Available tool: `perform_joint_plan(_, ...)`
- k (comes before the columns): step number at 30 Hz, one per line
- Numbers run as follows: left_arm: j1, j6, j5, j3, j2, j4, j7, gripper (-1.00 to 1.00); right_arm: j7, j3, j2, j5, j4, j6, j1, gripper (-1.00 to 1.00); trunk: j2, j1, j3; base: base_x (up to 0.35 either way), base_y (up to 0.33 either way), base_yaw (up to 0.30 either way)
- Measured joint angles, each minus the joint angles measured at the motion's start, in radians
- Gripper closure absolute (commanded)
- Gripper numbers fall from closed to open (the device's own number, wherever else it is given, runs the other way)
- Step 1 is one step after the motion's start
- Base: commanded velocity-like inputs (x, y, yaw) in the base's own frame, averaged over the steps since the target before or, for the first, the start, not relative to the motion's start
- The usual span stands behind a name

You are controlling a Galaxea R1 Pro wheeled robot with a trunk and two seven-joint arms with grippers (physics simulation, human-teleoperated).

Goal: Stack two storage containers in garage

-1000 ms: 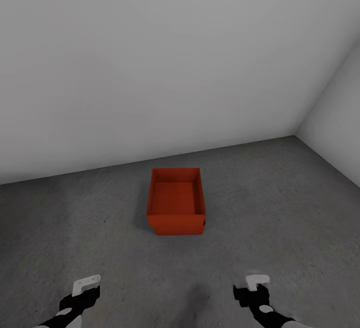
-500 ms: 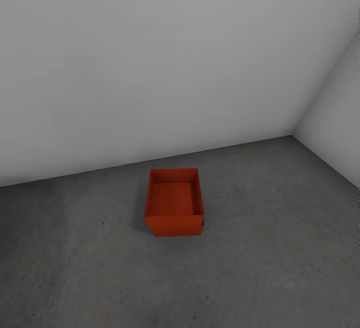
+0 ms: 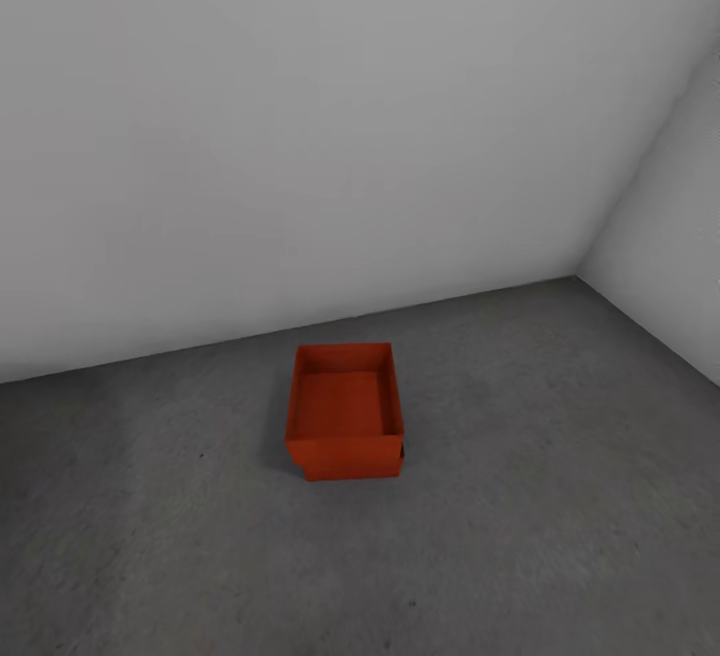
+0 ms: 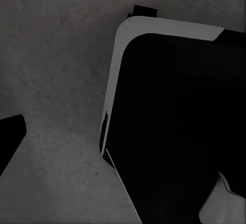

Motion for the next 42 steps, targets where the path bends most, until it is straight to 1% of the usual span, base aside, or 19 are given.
perform_joint_plan(16, 0.0, 0.0, -0.007, 0.0, 0.0, -0.007, 0.0, -1.0, 0.001, 0.003, 0.0, 0.005, 0.0, 0.006, 0.0, -1.0, 0.0, 0.0, 0.026, 0.0, 0.0, 0.0)
perform_joint_plan(35, 0.0, 0.0, -0.007, 0.0, 0.0, -0.007, 0.0, -1.0, 0.018, 0.004, -0.001, 0.008, 0.0, 0.012, 0.0, -1.0, 0.0, 0.0, 0.058, 0.0, 0.0, 0.0)
perform_joint_plan(42, 0.0, 0.0, -0.008, 0.0, 0.0, -0.007, 0.0, -1.0, 0.016, 0.004, 0.003, 0.006, 0.0, 0.016, 0.0, -1.0, 0.0, 0.0, 0.069, 0.0, 0.0, 0.0)
